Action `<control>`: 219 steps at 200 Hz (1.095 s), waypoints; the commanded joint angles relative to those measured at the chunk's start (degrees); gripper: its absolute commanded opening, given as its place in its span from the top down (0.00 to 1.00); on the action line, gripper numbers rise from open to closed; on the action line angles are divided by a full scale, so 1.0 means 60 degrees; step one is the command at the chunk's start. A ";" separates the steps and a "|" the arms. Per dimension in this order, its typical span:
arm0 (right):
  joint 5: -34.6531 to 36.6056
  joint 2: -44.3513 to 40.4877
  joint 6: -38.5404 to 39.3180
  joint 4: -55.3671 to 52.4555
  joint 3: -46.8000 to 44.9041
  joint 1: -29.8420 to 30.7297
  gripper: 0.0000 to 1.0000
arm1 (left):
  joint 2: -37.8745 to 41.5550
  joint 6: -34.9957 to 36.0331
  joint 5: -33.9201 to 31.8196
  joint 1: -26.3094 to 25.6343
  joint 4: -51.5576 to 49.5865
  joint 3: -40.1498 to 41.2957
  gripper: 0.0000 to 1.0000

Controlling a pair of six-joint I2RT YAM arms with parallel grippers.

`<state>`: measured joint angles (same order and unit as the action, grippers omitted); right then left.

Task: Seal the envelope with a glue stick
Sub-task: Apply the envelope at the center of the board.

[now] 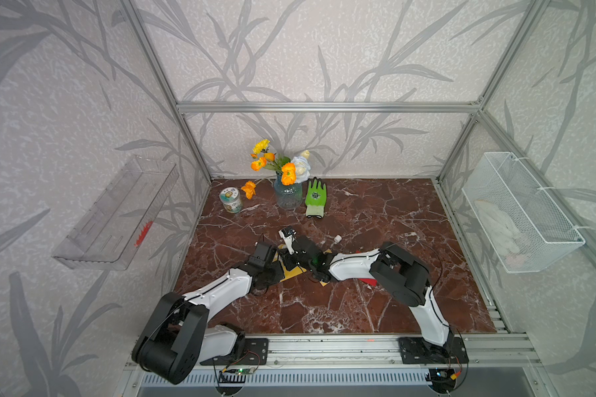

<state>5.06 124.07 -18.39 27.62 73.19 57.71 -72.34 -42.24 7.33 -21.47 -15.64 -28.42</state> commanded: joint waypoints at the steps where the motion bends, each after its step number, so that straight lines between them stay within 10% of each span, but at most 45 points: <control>1: 0.0197 0.0062 -0.0009 -0.0635 -0.0288 0.0020 1.00 | 0.0022 -0.0089 0.0035 0.0020 -0.0525 -0.0185 1.00; 107: 0.0123 0.0007 -0.0245 -0.0706 -0.0538 0.0020 1.00 | 0.0986 -0.0394 0.0214 0.0020 0.0270 -0.0332 1.00; 219: -0.0023 -0.0039 -0.0410 -0.0715 -0.0630 0.0024 1.00 | -0.1467 -0.0393 0.0668 0.0005 0.2921 0.0216 1.00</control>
<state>5.78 123.68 -21.02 29.34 71.48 56.88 -78.30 -45.08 11.22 -21.15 -1.26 -27.86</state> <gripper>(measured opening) 0.260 0.047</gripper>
